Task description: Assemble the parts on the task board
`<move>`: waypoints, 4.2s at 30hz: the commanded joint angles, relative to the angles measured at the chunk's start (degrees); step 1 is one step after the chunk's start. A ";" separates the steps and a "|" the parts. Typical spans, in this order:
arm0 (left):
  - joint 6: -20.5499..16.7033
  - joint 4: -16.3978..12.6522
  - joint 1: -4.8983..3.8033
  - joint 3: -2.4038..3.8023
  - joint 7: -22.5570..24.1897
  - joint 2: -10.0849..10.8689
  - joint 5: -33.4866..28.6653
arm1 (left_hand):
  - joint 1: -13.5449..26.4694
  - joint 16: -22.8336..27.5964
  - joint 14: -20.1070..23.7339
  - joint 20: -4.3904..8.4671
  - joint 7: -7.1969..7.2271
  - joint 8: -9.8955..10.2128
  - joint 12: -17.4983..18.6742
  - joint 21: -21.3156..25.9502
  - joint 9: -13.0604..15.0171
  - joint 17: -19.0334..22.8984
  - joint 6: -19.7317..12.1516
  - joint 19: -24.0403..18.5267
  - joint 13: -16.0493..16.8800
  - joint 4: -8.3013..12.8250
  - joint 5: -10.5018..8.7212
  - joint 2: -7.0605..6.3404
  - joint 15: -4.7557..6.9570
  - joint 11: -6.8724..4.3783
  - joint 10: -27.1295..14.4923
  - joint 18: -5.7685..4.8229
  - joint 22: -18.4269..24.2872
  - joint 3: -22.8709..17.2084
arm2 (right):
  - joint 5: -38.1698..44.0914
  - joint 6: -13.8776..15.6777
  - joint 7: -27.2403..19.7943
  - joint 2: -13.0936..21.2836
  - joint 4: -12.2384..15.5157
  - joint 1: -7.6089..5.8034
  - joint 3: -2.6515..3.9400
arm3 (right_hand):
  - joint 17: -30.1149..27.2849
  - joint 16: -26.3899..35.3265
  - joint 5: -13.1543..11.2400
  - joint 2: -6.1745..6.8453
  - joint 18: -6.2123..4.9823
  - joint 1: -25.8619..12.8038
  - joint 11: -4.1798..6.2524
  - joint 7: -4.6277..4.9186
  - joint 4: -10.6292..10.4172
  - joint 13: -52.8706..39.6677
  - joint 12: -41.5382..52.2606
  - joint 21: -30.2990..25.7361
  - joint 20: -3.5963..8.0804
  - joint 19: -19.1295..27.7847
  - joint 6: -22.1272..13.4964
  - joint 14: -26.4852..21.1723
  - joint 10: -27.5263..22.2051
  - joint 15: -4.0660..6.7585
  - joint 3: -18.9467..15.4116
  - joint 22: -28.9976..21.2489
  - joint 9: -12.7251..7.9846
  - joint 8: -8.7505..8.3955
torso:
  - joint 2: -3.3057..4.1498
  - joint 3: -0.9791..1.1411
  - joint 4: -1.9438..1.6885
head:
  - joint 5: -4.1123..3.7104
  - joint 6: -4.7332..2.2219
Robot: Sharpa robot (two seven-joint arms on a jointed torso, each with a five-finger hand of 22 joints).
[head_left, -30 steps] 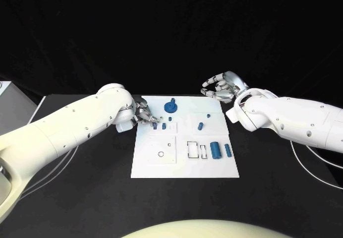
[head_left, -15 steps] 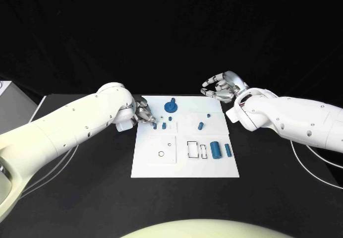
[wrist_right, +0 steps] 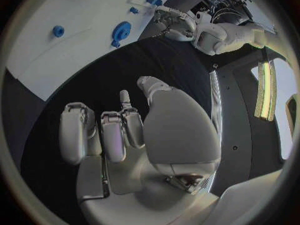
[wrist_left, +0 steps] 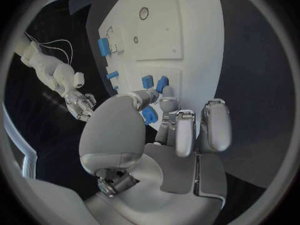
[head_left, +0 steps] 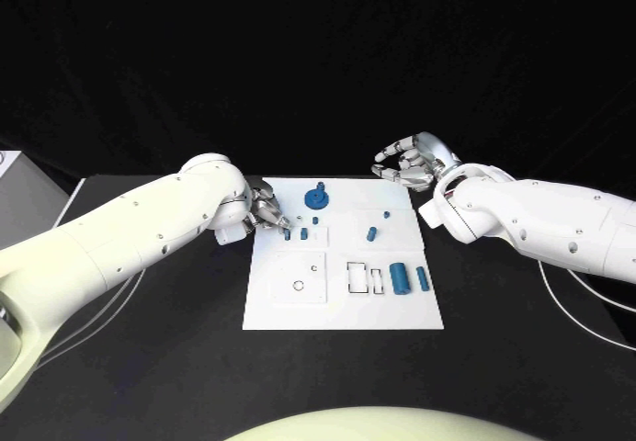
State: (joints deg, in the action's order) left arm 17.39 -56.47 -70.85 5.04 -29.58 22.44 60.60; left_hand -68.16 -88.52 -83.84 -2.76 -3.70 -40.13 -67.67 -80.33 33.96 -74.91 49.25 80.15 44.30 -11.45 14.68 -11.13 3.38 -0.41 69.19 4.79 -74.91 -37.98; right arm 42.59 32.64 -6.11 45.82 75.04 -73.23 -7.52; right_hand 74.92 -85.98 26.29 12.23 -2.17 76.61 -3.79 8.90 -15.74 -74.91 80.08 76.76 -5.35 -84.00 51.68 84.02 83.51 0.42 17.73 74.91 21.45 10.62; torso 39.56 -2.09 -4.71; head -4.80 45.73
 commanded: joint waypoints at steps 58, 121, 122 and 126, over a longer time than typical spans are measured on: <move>2.99 0.03 0.01 -0.69 0.00 0.41 -2.23 | 4.54 0.08 -5.10 -0.18 -0.80 0.69 0.34 0.48 -1.05 -11.91 -0.64 -0.68 -1.01 1.17 0.61 0.45 -0.25 0.62 -1.02 -0.88 -1.26 -6.57 | 0.54 -0.69 -0.35 0.16 0.07 0.02 0.01 | 6.01 0.25 0.29 0.40 -0.67 -0.45 0.07 -0.10 0.02 -7.51 0.22 -0.08 0.28 -1.48 -0.33 3.84 0.22 0.28 0.42 7.06 0.15 -0.23 | 0.03 -0.06 -0.08 | -0.24 0.25; 1.34 -0.38 0.01 -0.67 -0.03 0.85 -2.85 | 12.20 0.05 -5.08 -0.68 -1.35 1.80 -0.21 0.73 -2.00 -11.92 -0.06 -0.81 -1.16 -3.67 0.15 0.68 -0.80 1.23 -1.24 -0.82 -1.15 0.08 | 1.51 -0.57 -0.29 0.35 0.17 0.02 0.01 | 6.03 0.26 0.38 0.42 -0.67 -0.60 0.09 -0.12 0.04 -7.55 0.30 -0.10 0.29 -1.50 -0.34 3.85 0.28 0.29 0.63 7.06 0.25 -0.24 | 0.05 -0.02 0.00 | -0.26 0.23; 1.31 -0.38 0.01 -0.67 -0.03 0.86 -2.85 | 12.26 0.05 -5.08 -0.68 -1.35 1.81 -0.24 0.71 -2.01 -11.93 -0.05 -0.79 -1.12 -3.75 0.13 0.67 -0.81 1.23 -1.22 -0.83 -1.18 0.17 | 1.51 -0.57 -0.28 0.35 0.16 0.02 0.01 | 6.03 0.26 0.38 0.42 -0.67 -0.60 0.09 -0.12 0.04 -7.55 0.30 -0.10 0.29 -1.50 -0.34 3.85 0.28 0.29 0.63 7.06 0.25 -0.24 | 0.05 -0.02 0.00 | -0.26 0.23; 1.27 -0.38 0.01 -0.67 -0.03 0.86 -2.86 | 12.31 0.07 -5.07 -0.69 -1.35 1.82 -0.24 0.70 -2.02 -11.88 -0.04 -0.77 -1.13 -3.83 0.11 0.66 -0.81 1.24 -1.23 -0.84 -1.20 0.26 | 1.52 -0.58 -0.28 0.35 0.14 0.02 0.01 | 6.03 0.26 0.38 0.42 -0.67 -0.60 0.09 -0.12 0.04 -7.55 0.30 -0.10 0.29 -1.50 -0.34 3.85 0.28 0.29 0.63 7.06 0.25 -0.24 | 0.04 -0.02 -0.01 | -0.27 0.24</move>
State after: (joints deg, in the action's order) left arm 18.85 -56.70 -70.83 4.34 -29.71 23.36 58.09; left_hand -56.04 -88.48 -83.83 -3.31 -4.91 -38.60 -67.67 -79.88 32.00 -74.91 49.05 79.62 43.22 -15.09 14.68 -10.92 2.95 0.52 68.09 4.78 -74.91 -37.93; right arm 43.53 32.57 -6.08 46.17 75.13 -73.23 -7.52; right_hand 74.91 -85.98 26.29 12.46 -2.17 76.39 -3.79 8.90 -15.66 -74.95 80.08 76.76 -5.35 -84.00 51.68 84.02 83.52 0.42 18.14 74.90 21.65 10.62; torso 39.60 -2.10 -4.72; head -5.07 45.97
